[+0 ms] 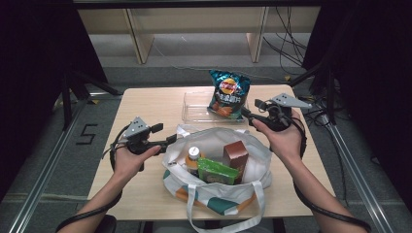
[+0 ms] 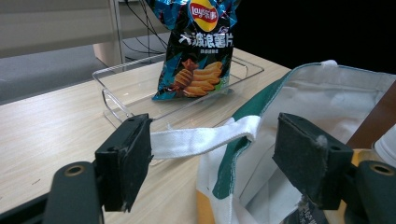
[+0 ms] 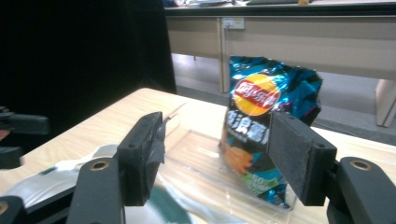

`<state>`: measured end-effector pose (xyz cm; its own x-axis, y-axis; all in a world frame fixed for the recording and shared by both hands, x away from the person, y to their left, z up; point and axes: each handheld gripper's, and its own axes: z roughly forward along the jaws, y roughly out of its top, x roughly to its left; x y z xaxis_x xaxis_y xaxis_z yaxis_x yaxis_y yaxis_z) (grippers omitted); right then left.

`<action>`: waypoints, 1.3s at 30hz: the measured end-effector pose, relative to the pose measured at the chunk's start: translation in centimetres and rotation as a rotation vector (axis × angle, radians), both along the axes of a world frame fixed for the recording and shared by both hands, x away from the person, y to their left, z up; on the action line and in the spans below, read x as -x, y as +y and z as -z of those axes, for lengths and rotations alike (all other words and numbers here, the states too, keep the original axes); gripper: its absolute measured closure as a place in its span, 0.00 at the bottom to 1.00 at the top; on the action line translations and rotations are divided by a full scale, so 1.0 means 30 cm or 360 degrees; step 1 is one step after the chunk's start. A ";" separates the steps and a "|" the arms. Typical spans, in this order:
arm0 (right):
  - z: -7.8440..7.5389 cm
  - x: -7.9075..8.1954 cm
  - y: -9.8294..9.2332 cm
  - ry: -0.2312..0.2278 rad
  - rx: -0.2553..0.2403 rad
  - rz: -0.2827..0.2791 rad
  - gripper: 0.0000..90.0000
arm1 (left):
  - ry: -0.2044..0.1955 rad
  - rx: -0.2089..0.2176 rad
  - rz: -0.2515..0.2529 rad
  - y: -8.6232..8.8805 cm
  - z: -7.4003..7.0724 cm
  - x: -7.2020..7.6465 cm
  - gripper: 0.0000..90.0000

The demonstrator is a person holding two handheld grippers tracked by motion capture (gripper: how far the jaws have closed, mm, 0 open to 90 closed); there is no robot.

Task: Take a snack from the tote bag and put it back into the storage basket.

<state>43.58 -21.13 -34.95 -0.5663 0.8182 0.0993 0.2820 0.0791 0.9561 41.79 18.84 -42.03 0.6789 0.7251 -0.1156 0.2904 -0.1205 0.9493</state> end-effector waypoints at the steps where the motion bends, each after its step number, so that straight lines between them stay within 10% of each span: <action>1: 0.002 0.014 0.005 0.0019 -0.0033 -0.0003 0.41 | 0.0000 -0.0004 0.0002 0.000 0.000 0.001 0.30; 15: 0.016 0.177 0.031 0.0044 -0.0054 -0.0143 0.41 | 0.0002 -0.0006 0.0005 -0.004 0.002 0.010 0.30; 39: 0.066 0.290 0.070 0.0087 -0.0061 -0.0223 0.36 | -0.0011 -0.0008 0.0016 -0.013 -0.002 0.001 0.30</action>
<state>34.88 -19.03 -36.93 -0.6677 0.7264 0.1628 0.3222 0.0849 0.9428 41.77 18.46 -41.97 0.6870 0.7187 -0.1072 0.2828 -0.1285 0.9505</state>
